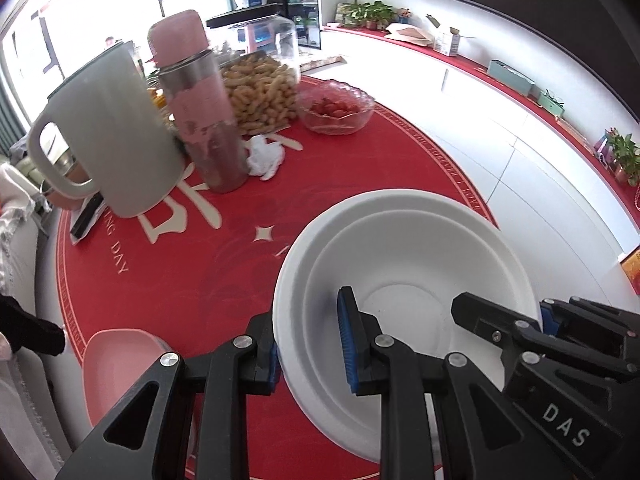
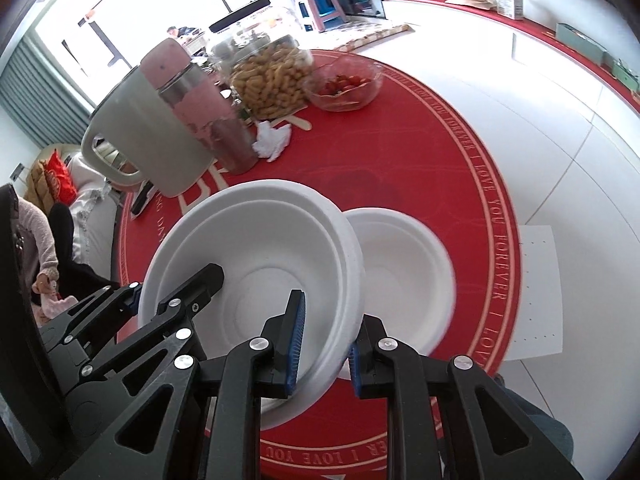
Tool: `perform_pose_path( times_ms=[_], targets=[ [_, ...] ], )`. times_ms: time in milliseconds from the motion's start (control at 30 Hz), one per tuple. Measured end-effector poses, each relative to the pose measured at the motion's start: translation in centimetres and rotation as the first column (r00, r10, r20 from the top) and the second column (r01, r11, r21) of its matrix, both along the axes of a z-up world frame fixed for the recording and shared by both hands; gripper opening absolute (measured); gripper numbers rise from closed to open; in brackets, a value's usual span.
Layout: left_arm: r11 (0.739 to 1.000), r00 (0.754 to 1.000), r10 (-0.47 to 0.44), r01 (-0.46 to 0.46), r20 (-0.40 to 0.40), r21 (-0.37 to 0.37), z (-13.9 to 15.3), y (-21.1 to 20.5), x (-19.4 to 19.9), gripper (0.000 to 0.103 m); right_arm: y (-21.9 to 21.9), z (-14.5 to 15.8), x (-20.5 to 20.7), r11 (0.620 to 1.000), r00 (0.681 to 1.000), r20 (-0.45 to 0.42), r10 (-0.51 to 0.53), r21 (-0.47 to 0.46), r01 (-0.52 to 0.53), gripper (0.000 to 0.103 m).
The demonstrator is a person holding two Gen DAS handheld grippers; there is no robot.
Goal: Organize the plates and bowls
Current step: 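Carry the white bowl with both grippers and lower it onto the bowl stack, then open both grippers off the bowl stack, then move both grippers to the rim of the white bowl stack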
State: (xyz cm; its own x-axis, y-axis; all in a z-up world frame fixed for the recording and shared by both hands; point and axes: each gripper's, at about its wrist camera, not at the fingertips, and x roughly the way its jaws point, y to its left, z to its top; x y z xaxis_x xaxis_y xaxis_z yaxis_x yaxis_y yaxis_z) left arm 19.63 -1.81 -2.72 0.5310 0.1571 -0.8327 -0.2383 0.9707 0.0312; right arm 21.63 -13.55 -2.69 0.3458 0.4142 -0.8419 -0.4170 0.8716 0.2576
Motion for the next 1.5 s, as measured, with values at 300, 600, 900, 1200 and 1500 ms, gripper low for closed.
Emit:
perform_pose_path(
  times_ms=[300, 600, 900, 1200, 1500],
  targets=[
    [0.999, 0.999, -0.053, 0.053, -0.005, 0.001, -0.9, -3.3, 2.0, 0.025, -3.3, -1.5, 1.4, 0.998, 0.997, -0.024, -0.069, 0.001, 0.07, 0.022],
    [0.999, 0.999, -0.032, 0.031, 0.028, 0.032, -1.0, -2.8, 2.0, 0.081, -4.7, -2.6, 2.5, 0.995, 0.995, -0.011, -0.097, 0.012, 0.097, 0.023],
    [1.0, 0.999, 0.015, -0.014, 0.039, -0.027, -1.8, 0.0, -0.7, 0.081, -7.6, -2.4, 1.4, 0.978, 0.975, 0.081, -0.208, 0.044, 0.205, 0.089],
    [0.999, 0.999, 0.023, -0.021, 0.035, -0.045, -3.1, -0.1, -1.8, 0.081, -7.3, -5.8, 1.2, 0.97, 0.965, 0.113, -0.238, -0.019, 0.241, 0.089],
    [0.999, 0.998, 0.043, -0.043, 0.051, -0.016, -3.5, 0.3, -2.8, 0.081, -7.0, -5.9, 0.3, 0.972, 0.966, 0.118, -0.232, 0.058, 0.226, 0.089]
  ],
)
